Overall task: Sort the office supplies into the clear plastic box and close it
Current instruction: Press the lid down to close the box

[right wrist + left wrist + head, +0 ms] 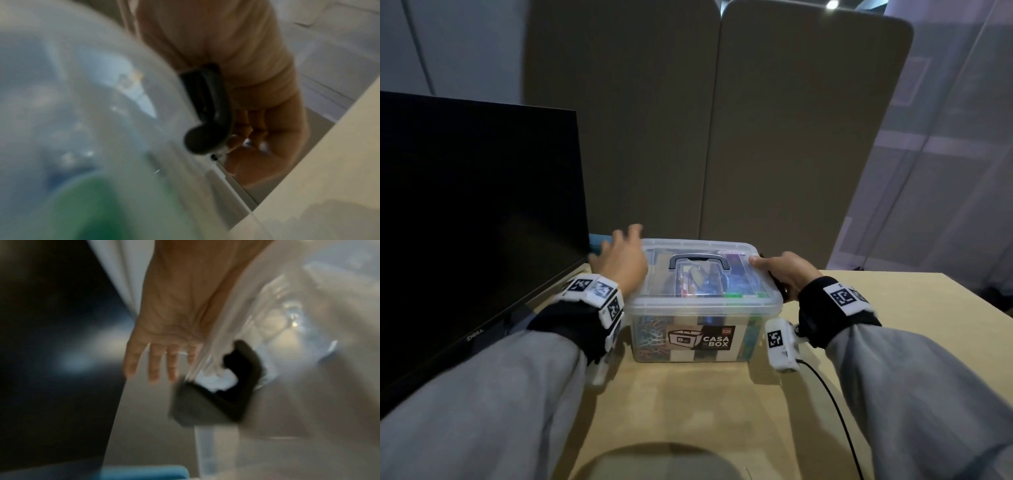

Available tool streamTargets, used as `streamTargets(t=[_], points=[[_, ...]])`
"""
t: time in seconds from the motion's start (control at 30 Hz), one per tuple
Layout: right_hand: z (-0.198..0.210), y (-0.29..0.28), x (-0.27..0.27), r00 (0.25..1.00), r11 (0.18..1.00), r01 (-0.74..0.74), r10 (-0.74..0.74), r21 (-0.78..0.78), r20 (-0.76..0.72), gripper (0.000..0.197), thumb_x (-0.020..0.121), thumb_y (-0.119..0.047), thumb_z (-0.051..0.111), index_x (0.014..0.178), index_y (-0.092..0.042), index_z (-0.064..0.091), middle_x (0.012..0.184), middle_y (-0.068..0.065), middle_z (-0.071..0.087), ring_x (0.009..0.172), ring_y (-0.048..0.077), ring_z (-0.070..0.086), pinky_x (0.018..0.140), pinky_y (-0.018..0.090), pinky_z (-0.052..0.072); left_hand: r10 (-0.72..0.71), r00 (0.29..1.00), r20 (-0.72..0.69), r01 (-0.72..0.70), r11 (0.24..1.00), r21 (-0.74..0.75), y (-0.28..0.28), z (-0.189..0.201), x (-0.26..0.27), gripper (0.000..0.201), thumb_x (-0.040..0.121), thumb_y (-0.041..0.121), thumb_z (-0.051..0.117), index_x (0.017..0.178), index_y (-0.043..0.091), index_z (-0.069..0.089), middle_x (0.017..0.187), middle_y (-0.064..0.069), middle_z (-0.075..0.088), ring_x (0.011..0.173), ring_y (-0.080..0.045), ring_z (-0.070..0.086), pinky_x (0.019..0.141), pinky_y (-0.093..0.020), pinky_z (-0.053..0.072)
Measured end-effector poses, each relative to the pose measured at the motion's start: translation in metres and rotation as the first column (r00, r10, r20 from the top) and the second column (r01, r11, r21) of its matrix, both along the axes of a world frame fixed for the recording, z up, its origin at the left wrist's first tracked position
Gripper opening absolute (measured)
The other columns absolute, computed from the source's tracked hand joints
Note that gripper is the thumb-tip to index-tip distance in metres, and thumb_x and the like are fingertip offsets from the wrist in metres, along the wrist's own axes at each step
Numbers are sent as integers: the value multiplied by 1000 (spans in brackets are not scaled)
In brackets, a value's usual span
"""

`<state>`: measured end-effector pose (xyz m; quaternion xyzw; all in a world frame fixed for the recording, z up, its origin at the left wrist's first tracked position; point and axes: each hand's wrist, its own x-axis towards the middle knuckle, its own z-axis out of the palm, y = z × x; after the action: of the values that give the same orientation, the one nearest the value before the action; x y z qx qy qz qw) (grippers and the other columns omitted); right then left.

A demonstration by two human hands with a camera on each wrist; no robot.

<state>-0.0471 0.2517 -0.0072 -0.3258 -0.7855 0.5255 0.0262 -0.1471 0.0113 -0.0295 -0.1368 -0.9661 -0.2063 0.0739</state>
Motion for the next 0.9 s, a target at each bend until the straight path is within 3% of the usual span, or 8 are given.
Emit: streamTargets(t=[0.07, 0.13, 0.23, 0.37, 0.57, 0.7, 0.8, 0.9], points=[[0, -5, -1, 999, 999, 19, -17, 43, -41, 38, 92, -32, 65, 108, 1, 56, 87, 14, 71, 71, 27, 72, 60, 38, 59, -151, 972, -182, 107, 967, -232, 10, 13, 8, 47, 95, 13, 45, 142, 21, 39, 144, -8, 40, 132, -29, 37, 109, -54, 29], [-2, -6, -3, 998, 991, 29, -21, 131, -64, 37, 90, -34, 67, 103, 0, 59, 91, 14, 71, 77, 27, 71, 71, 41, 60, -303, 931, -203, 251, 936, -246, 25, 28, 18, 38, 98, 24, 44, 135, 21, 49, 141, -3, 44, 130, -24, 40, 111, -50, 28], [-2, -6, -4, 998, 960, 18, -3, 280, -55, 40, 88, -36, 67, 100, 2, 62, 100, 13, 69, 90, 29, 68, 83, 39, 56, -539, 838, 86, 543, 811, -216, 55, 41, 48, 50, 99, 52, 38, 139, 25, 48, 148, 1, 41, 138, -23, 34, 112, -57, 24], [2, -9, -3, 1000, 891, -1, 13, 454, -25, 29, 92, -32, 62, 91, -3, 59, 101, 17, 64, 97, 33, 64, 81, 37, 53, -582, 762, 282, 647, 683, -338, 88, 34, 79, 82, 85, 72, 48, 152, 31, 27, 161, 13, 15, 150, -25, 4, 108, -73, -2], [6, -13, -4, 999, 788, -51, 46, 614, 23, 32, 91, -20, 60, 64, -9, 48, 86, 14, 63, 84, 32, 62, 67, 30, 42, -620, 746, 242, 664, 721, -200, 95, 19, 78, 87, 78, 64, 66, 150, 30, 31, 156, 14, 31, 150, -26, 1, 107, -75, -7], [6, -15, 1, 994, 794, -110, 92, 598, 60, 20, 84, -15, 65, 69, -8, 54, 74, 8, 58, 77, 30, 62, 61, 30, 43, -620, 769, 156, 638, 758, -135, 94, 9, 78, 75, 75, 64, 68, 137, 29, 43, 144, 13, 48, 150, -23, 9, 108, -75, -5], [4, -16, 6, 995, 794, -99, 99, 600, 32, 13, 78, -13, 69, 76, -4, 60, 78, 10, 60, 78, 31, 63, 58, 30, 43, -632, 760, 151, 648, 752, -116, 93, 9, 78, 72, 77, 63, 66, 137, 30, 44, 144, 12, 48, 150, -23, 9, 109, -74, -6], [2, -17, 10, 993, 780, -93, 116, 619, 3, 16, 76, -11, 67, 68, -7, 54, 71, 8, 56, 71, 30, 56, 53, 28, 37, -630, 761, 157, 646, 757, -96, 92, 10, 79, 67, 77, 62, 67, 133, 30, 46, 143, 11, 49, 150, -22, 9, 110, -72, -5]])
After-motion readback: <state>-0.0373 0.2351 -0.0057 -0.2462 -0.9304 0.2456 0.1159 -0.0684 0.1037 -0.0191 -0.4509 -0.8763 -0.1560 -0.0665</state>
